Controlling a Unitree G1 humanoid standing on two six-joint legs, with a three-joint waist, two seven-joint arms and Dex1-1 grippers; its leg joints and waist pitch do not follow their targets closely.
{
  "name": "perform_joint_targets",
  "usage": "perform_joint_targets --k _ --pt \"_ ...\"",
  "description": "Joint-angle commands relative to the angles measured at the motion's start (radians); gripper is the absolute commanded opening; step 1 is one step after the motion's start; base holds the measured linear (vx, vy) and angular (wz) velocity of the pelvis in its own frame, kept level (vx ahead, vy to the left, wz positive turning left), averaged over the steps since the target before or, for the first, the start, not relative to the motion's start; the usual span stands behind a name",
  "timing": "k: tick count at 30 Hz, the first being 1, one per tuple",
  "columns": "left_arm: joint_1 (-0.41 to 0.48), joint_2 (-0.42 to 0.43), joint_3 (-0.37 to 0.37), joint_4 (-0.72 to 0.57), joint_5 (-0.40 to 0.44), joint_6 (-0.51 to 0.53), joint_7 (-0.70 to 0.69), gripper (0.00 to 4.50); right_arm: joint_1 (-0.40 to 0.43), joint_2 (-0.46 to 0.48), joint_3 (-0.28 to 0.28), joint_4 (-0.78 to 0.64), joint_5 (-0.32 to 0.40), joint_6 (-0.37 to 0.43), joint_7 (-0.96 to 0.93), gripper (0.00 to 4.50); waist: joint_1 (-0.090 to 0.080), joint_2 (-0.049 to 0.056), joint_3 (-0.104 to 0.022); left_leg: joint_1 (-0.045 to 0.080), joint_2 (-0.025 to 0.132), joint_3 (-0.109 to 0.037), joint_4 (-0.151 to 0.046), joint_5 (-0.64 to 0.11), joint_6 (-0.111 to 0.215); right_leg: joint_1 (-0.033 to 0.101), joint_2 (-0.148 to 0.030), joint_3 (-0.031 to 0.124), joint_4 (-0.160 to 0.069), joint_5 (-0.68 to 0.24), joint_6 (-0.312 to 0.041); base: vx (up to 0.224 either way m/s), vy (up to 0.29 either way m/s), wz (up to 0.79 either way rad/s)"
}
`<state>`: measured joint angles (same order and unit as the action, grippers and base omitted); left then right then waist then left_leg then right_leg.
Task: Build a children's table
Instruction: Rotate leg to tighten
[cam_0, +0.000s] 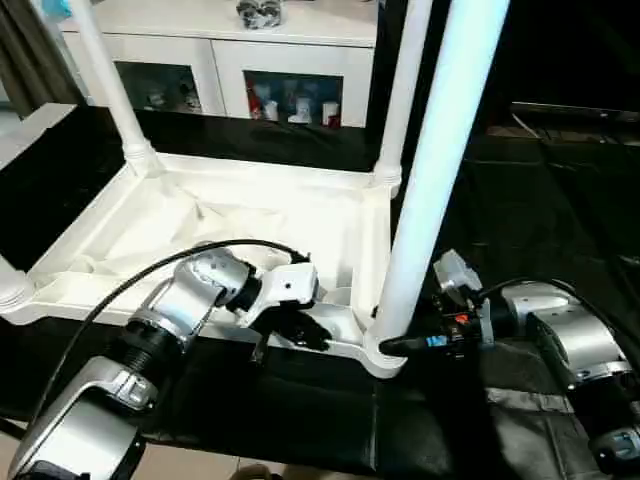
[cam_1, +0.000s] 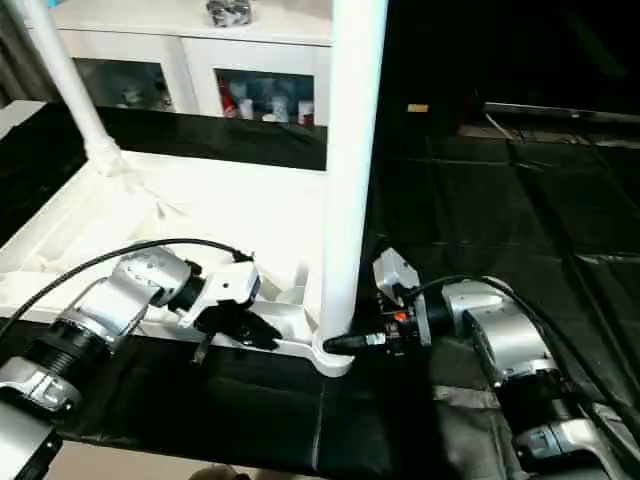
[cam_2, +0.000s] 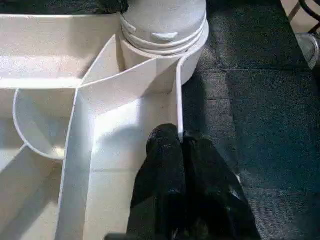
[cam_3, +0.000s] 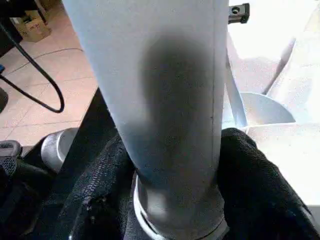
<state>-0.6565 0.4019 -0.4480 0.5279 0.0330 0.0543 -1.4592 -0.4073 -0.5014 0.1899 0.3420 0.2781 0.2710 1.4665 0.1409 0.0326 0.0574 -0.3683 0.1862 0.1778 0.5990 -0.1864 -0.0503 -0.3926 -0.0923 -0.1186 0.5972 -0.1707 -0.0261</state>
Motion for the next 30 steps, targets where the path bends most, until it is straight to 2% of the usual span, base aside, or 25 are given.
perform_joint_targets --k 1,4,6,7,8,9,10,11,12,14,15,16,17,18,19,20,21,22,23,24,25,26,27,28,30 --pt "0.009 -0.025 -0.016 -0.002 0.005 0.032 0.021 0.0 0.035 0.024 0.017 -0.039 0.038 0.063 -0.011 2.13 -0.007 -0.008 -0.074 0.015 0.058 -0.014 -0.069 -0.183 0.057 0.049 -0.075 0.063 -0.074 -0.276 -0.193 0.0 0.0 0.0" --pt "0.003 -0.046 -0.001 0.004 0.005 0.06 0.067 0.0 0.047 0.059 0.004 -0.037 0.019 0.078 -0.107 2.13 -0.01 -0.01 -0.069 0.016 0.056 -0.016 -0.074 -0.212 0.044 0.049 -0.077 0.062 -0.081 -0.339 -0.177 0.0 0.0 0.0" --pt "-0.007 -0.072 0.014 0.017 0.006 0.09 0.118 0.0 0.058 0.102 -0.006 -0.027 -0.006 0.08 -0.208 2.12 -0.013 -0.013 -0.062 0.022 0.052 -0.016 -0.075 -0.252 0.03 0.045 -0.079 0.06 -0.093 -0.429 -0.153 0.0 0.0 0.0" --pt "-0.014 -0.09 0.024 0.026 0.007 0.111 0.152 0.0 0.06 0.13 -0.011 -0.016 -0.025 0.076 -0.271 2.12 -0.019 -0.012 -0.057 0.026 0.048 -0.019 -0.077 -0.288 0.017 0.045 -0.08 0.054 -0.103 -0.512 -0.124 0.0 0.0 0.0" --pt "-0.024 -0.117 0.038 0.036 0.007 0.141 0.199 0.0 0.053 0.178 -0.029 0.012 -0.043 0.076 -0.371 2.11 -0.032 -0.01 -0.05 0.036 0.044 -0.02 -0.076 -0.335 -0.002 0.035 -0.079 0.048 -0.116 -0.6 -0.094 0.0 0.0 0.0" --pt "-0.033 -0.144 0.053 0.044 0.007 0.177 0.248 0.0 0.043 0.225 -0.05 0.043 -0.057 0.077 -0.468 2.09 -0.047 -0.012 -0.049 0.044 0.038 -0.026 -0.073 -0.373 -0.017 0.033 -0.081 0.037 -0.131 -0.672 -0.063 0.0 0.0 0.0" --pt "-0.033 -0.144 0.053 0.044 0.007 0.177 0.249 0.0 0.043 0.226 -0.051 0.043 -0.057 0.077 -0.469 2.08 -0.047 -0.012 -0.049 0.044 0.038 -0.026 -0.073 -0.373 -0.017 0.033 -0.081 0.037 -0.131 -0.672 -0.063 -0.054 0.003 -0.05" --pt "-0.038 -0.159 0.062 0.047 0.007 0.199 0.277 0.0 0.035 0.25 -0.06 0.056 -0.067 0.078 -0.52 2.07 -0.065 -0.012 -0.048 0.041 0.034 -0.033 -0.07 -0.402 -0.025 0.037 -0.08 0.021 -0.142 -0.718 -0.021 -0.055 0.022 -0.1" --pt "-0.043 -0.172 0.07 0.049 0.006 0.219 0.299 0.0 0.026 0.272 -0.068 0.071 -0.079 0.073 -0.57 2.07 -0.082 -0.007 -0.046 0.042 0.034 -0.038 -0.07 -0.436 -0.024 0.04 -0.078 0.007 -0.151 -0.728 -0.003 -0.055 0.022 -0.1" --pt "-0.058 -0.21 0.094 0.059 0.001 0.272 0.364 0.0 -0.002 0.33 -0.09 0.109 -0.095 0.079 -0.687 2.06 -0.102 0.005 -0.046 0.043 0.043 -0.047 -0.076 -0.498 -0.028 0.047 -0.075 -0.009 -0.154 -0.697 0.001 0.0 0.0 0.0" --pt "-0.068 -0.23 0.108 0.068 -0.001 0.296 0.401 0.0 -0.02 0.358 -0.101 0.129 -0.098 0.08 -0.737 2.06 -0.126 0.025 -0.045 0.037 0.057 -0.062 -0.091 -0.588 -0.038 0.063 -0.072 -0.027 -0.145 -0.631 -0.002 0.0 0.0 0.0" --pt "-0.08 -0.25 0.124 0.08 -0.003 0.319 0.443 0.0 -0.037 0.386 -0.112 0.146 -0.1 0.085 -0.788 2.03 -0.14 0.032 -0.041 0.014 0.08 -0.082 -0.123 -0.7 -0.055 0.089 -0.063 -0.026 -0.106 -0.537 -0.012 -0.053 0.056 -0.18" --pt "-0.097 -0.277 0.152 0.099 -0.005 0.339 0.503 0.0 -0.058 0.417 -0.126 0.166 -0.108 0.092 -0.847 2.02 -0.129 0.051 -0.041 -0.014 0.111 -0.085 -0.194 -0.845 -0.076 0.125 -0.039 -0.003 0.026 -0.32 -0.06 -0.085 0.033 -0.07" --pt "-0.109 -0.294 0.173 0.113 -0.004 0.351 0.548 0.0 -0.073 0.438 -0.135 0.179 -0.115 0.093 -0.886 2.02 -0.128 0.035 -0.039 -0.016 0.111 -0.081 -0.205 -0.867 -0.074 0.118 -0.034 0.017 0.052 -0.21 -0.061 -0.085 0.033 -0.07" --pt "-0.119 -0.311 0.194 0.124 -0.004 0.362 0.59 0.0 -0.086 0.456 -0.142 0.191 -0.123 0.094 -0.921 2.02 -0.126 0.006 -0.04 0.04 0.065 -0.055 -0.175 -0.818 -0.086 0.061 -0.04 0.053 0.007 -0.308 -0.081 0.0 0.0 0.0" --pt "-0.128 -0.325 0.209 0.132 -0.007 0.37 0.621 0.0 -0.096 0.465 -0.141 0.197 -0.131 0.094 -0.938 2.02 -0.136 -0.032 -0.044 0.059 0.023 -0.055 -0.104 -0.698 -0.081 0.026 -0.07 0.067 -0.077 -0.553 -0.069 0.003 -0.068 -0.08" --pt "-0.129 -0.327 0.211 0.133 -0.007 0.371 0.625 0.0 -0.098 0.467 -0.141 0.198 -0.132 0.094 -0.941 2.02 -0.12 -0.047 -0.038 0.09 -0.034 -0.028 0.042 -0.364 -0.028 -0.025 -0.122 0.048 -0.182 -0.974 0.001 0.003 -0.068 -0.08" --pt "-0.135 -0.337 0.222 0.137 -0.01 0.376 0.647 0.0 -0.106 0.473 -0.138 0.203 -0.14 0.093 -0.953 2.02 -0.099 -0.039 -0.051 0.0 -0.011 -0.048 0.003 -0.151 0.018 0.066 -0.153 0.082 -0.142 -0.922 0.009 0.019 -0.035 -0.31" --pt "-0.135 -0.343 0.226 0.136 -0.01 0.379 0.658 0.0 -0.111 0.479 -0.142 0.21 -0.14 0.089 -0.963 2.02 -0.09 -0.019 -0.055 -0.019 0.01 -0.056 -0.049 -0.134 0.01 0.07 -0.11 0.055 -0.123 -0.77 -0.002 0.075 0.005 -0.31" --pt "-0.135 -0.35 0.23 0.132 -0.008 0.386 0.67 0.0 -0.119 0.488 -0.149 0.221 -0.138 0.082 -0.975 2.02 -0.095 -0.021 -0.058 -0.026 0.019 -0.06 -0.065 -0.151 0.005 0.07 -0.089 0.049 -0.106 -0.656 -0.017 0.075 0.005 -0.31" --pt "-0.127 -0.351 0.228 0.119 -0.003 0.394 0.669 0.0 -0.125 0.499 -0.164 0.233 -0.127 0.072 -0.979 2.02 -0.099 -0.002 -0.069 -0.007 0.038 -0.064 -0.075 -0.18 -0.001 0.06 -0.073 0.048 -0.084 -0.439 -0.083 0.0 0.0 0.0" --pt "-0.125 -0.351 0.226 0.116 -0.002 0.396 0.668 0.0 -0.126 0.501 -0.168 0.234 -0.124 0.07 -0.98 2.02 -0.104 0.0 -0.07 -0.005 0.043 -0.064 -0.078 -0.188 0.003 0.058 -0.07 0.052 -0.077 -0.352 -0.118 0.0 0.0 0.0" --pt "-0.122 -0.349 0.224 0.113 -0.001 0.396 0.664 0.0 -0.126 0.502 -0.171 0.236 -0.122 0.067 -0.981 2.34 -0.109 -0.002 -0.069 -0.006 0.042 -0.059 -0.079 -0.204 0.016 0.062 -0.067 0.053 -0.072 -0.267 -0.167 0.0 0.0 0.0" --pt "-0.12 -0.346 0.221 0.112 0.001 0.396 0.662 0.0 -0.127 0.503 -0.174 0.237 -0.122 0.067 -0.981 2.53 -0.109 -0.005 -0.065 -0.001 0.037 -0.051 -0.078 -0.239 0.025 0.059 -0.067 0.054 -0.079 -0.28 -0.186 0.0 0.0 0.0" --pt "-0.118 -0.331 0.221 0.117 0.011 0.387 0.659 0.0 -0.123 0.499 -0.178 0.229 -0.126 0.06 -0.979 2.69 -0.106 -0.008 -0.064 0.002 0.031 -0.043 -0.074 -0.248 0.036 0.06 -0.073 0.057 -0.087 -0.332 -0.187 0.0 0.0 0.0"
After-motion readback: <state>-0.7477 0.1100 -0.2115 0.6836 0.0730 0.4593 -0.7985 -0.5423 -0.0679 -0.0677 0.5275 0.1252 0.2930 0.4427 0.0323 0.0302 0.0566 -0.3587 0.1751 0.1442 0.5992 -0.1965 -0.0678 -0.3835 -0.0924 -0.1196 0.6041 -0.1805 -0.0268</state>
